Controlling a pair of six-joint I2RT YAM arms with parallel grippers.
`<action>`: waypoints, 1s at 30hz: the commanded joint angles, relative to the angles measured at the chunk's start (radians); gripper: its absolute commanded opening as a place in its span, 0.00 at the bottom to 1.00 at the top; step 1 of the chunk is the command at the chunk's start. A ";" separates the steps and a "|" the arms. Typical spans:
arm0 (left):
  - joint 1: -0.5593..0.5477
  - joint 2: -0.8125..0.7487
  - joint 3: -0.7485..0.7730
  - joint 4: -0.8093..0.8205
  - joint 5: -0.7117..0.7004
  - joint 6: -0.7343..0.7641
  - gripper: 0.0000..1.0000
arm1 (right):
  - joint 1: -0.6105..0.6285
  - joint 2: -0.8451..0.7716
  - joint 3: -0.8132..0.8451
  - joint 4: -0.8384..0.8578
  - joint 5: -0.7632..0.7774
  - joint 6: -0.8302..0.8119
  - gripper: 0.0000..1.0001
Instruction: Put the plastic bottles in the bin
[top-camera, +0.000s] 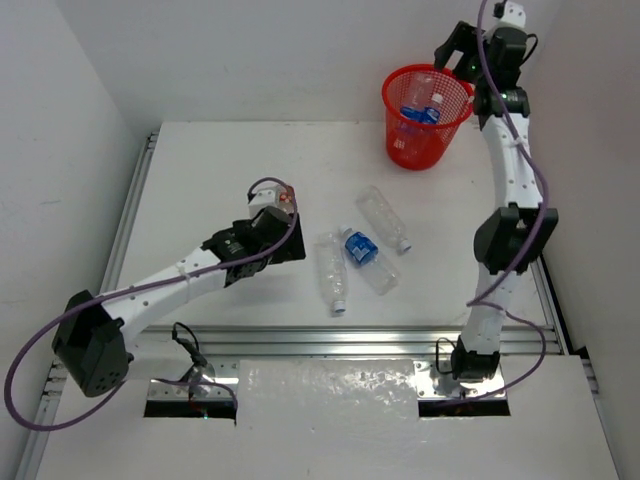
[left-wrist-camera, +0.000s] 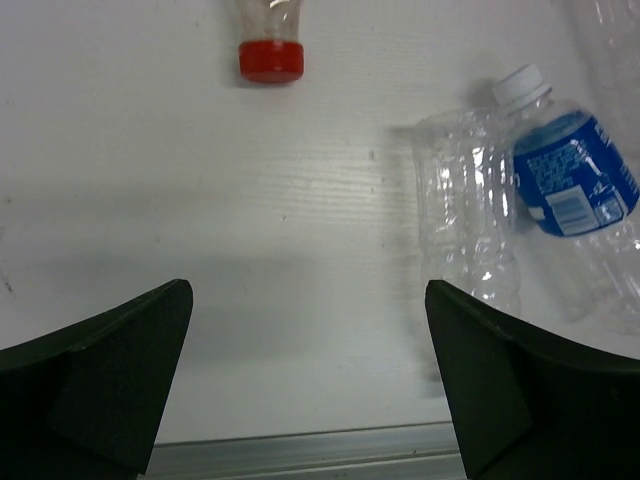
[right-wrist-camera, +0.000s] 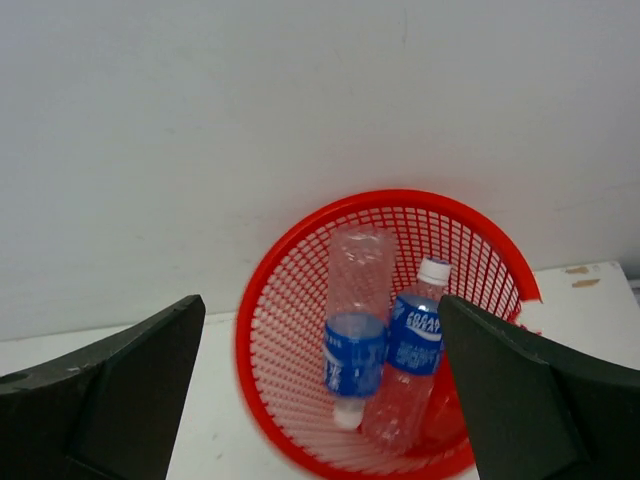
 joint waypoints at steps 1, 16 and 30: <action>0.061 0.081 0.116 0.089 -0.057 -0.006 1.00 | 0.007 -0.253 -0.045 -0.059 0.020 0.051 0.99; 0.330 0.832 0.775 -0.097 0.162 0.201 0.96 | 0.264 -0.999 -1.090 -0.085 -0.313 0.073 0.99; 0.333 0.696 0.541 0.022 0.192 0.163 0.07 | 0.281 -1.117 -1.291 -0.012 -0.486 0.117 0.99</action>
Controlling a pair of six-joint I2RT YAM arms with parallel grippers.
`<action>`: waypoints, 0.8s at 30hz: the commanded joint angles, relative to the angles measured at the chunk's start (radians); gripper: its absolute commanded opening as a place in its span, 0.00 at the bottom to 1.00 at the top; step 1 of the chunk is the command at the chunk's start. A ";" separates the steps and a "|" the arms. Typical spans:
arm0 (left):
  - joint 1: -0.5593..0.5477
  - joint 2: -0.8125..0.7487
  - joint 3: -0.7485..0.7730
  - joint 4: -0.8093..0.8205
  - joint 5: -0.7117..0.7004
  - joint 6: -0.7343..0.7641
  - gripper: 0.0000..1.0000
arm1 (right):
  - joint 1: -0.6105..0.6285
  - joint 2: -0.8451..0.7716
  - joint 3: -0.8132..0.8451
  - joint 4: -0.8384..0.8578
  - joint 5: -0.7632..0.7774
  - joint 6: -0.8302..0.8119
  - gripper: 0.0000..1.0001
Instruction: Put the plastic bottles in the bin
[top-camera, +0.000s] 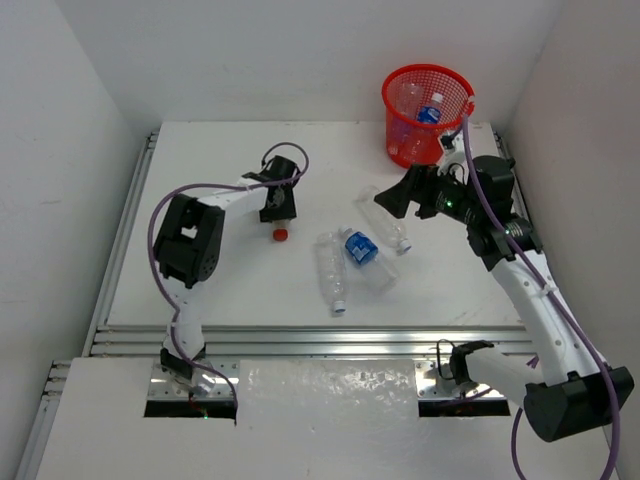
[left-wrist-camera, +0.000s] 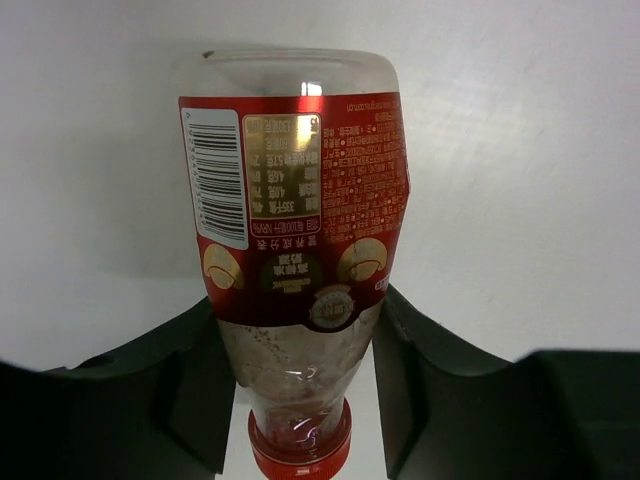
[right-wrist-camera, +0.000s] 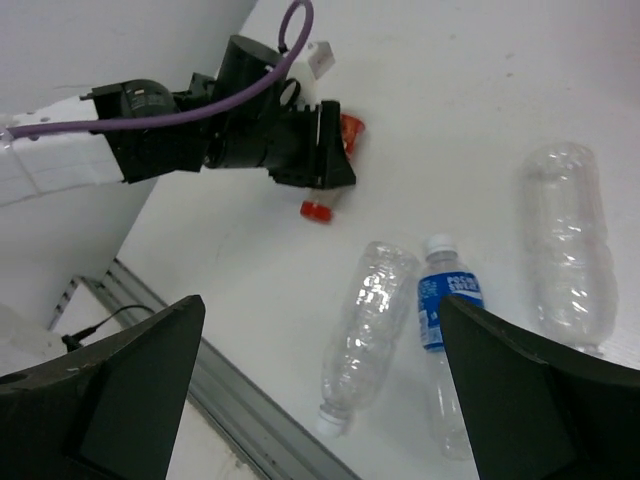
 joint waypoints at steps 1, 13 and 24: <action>-0.014 -0.261 -0.167 0.054 0.011 -0.031 0.05 | 0.006 0.007 -0.044 0.152 -0.147 0.038 0.99; -0.133 -0.986 -0.764 0.909 0.948 -0.094 0.02 | 0.136 0.156 -0.143 0.841 -0.545 0.370 0.99; -0.199 -1.015 -0.826 1.195 1.131 -0.245 0.08 | 0.292 0.158 -0.094 0.665 -0.370 0.210 0.90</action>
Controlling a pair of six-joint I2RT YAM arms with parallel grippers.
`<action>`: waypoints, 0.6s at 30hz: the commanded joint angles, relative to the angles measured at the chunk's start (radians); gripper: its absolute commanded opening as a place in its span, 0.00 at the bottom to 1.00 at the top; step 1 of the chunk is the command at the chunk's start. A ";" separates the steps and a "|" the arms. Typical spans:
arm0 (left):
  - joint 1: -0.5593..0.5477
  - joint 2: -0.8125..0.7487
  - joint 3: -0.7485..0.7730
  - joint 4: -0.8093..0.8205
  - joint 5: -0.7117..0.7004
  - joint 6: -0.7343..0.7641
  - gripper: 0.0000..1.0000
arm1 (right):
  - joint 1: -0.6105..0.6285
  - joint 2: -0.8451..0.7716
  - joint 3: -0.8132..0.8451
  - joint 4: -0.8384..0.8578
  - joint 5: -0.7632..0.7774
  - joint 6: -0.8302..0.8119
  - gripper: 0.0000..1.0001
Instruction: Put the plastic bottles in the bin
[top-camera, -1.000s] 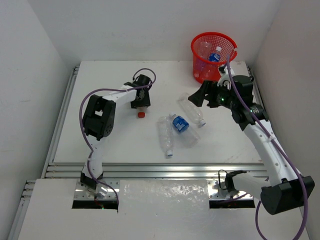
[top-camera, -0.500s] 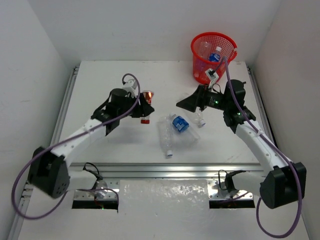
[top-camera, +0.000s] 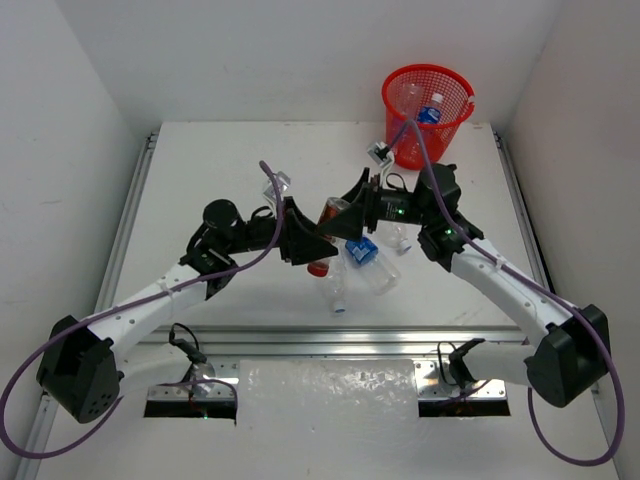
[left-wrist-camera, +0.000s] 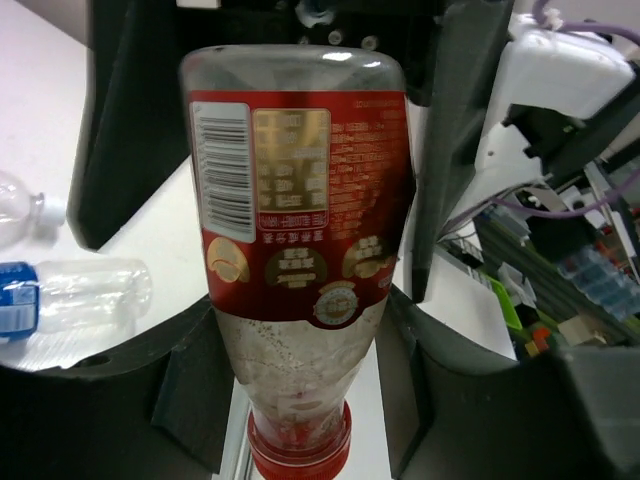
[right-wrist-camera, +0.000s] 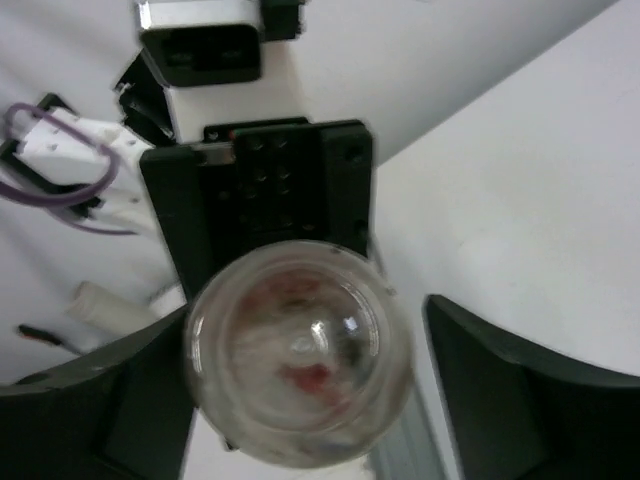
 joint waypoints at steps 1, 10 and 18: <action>-0.008 -0.020 0.002 0.155 0.071 -0.053 0.11 | 0.014 -0.014 0.032 -0.012 0.056 -0.067 0.78; -0.008 -0.031 0.140 -0.382 -0.405 0.082 1.00 | 0.013 -0.044 0.033 -0.158 0.258 -0.175 0.00; -0.010 -0.123 0.181 -0.917 -1.004 0.055 1.00 | -0.136 0.107 0.289 -0.417 0.804 -0.183 0.00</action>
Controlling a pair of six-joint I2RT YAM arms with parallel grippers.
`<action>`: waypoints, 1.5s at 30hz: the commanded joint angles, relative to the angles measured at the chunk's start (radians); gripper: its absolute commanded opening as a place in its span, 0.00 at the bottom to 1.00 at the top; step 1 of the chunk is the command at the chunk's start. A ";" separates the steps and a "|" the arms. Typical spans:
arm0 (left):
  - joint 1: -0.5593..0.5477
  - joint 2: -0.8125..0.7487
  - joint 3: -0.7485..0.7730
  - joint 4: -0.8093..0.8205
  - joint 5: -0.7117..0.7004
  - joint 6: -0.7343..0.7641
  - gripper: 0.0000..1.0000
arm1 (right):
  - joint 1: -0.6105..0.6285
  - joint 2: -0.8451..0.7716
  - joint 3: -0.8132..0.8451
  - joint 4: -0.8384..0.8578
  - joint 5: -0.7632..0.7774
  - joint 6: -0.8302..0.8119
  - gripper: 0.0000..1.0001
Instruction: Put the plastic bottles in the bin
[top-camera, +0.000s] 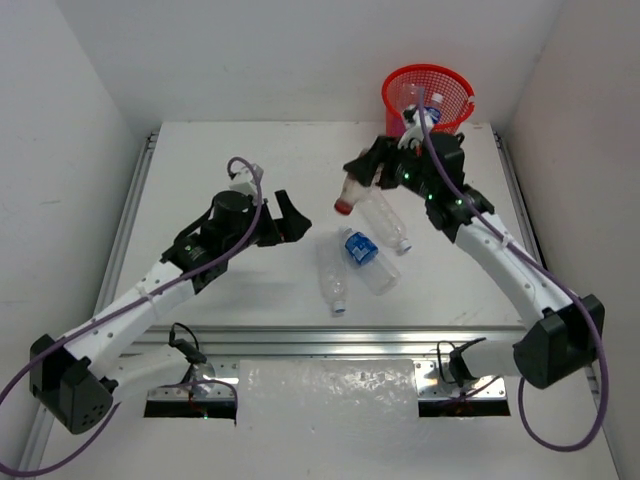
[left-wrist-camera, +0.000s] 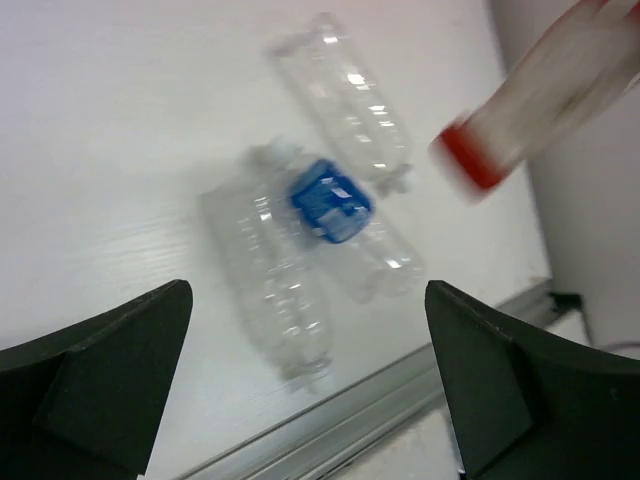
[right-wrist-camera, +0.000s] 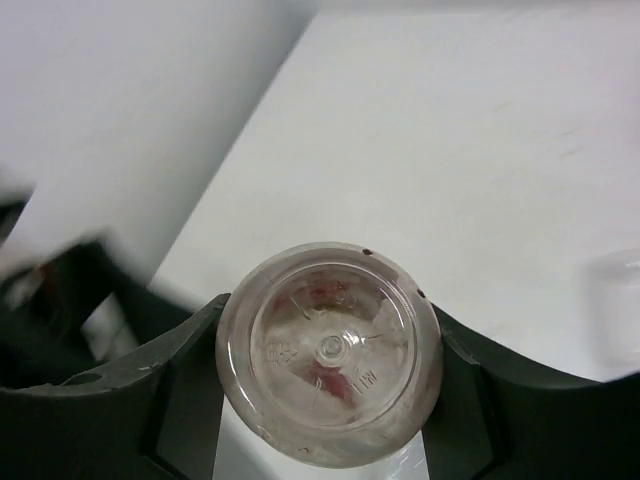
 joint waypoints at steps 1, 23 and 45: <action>-0.003 -0.130 -0.004 -0.220 -0.276 0.010 1.00 | -0.094 0.078 0.191 -0.069 0.312 -0.018 0.00; -0.006 -0.209 -0.067 -0.289 -0.294 0.056 1.00 | -0.407 0.933 1.233 -0.110 0.483 -0.278 0.98; -0.320 0.326 0.011 -0.024 -0.285 -0.216 0.99 | -0.185 0.013 0.267 -0.382 0.351 -0.164 0.99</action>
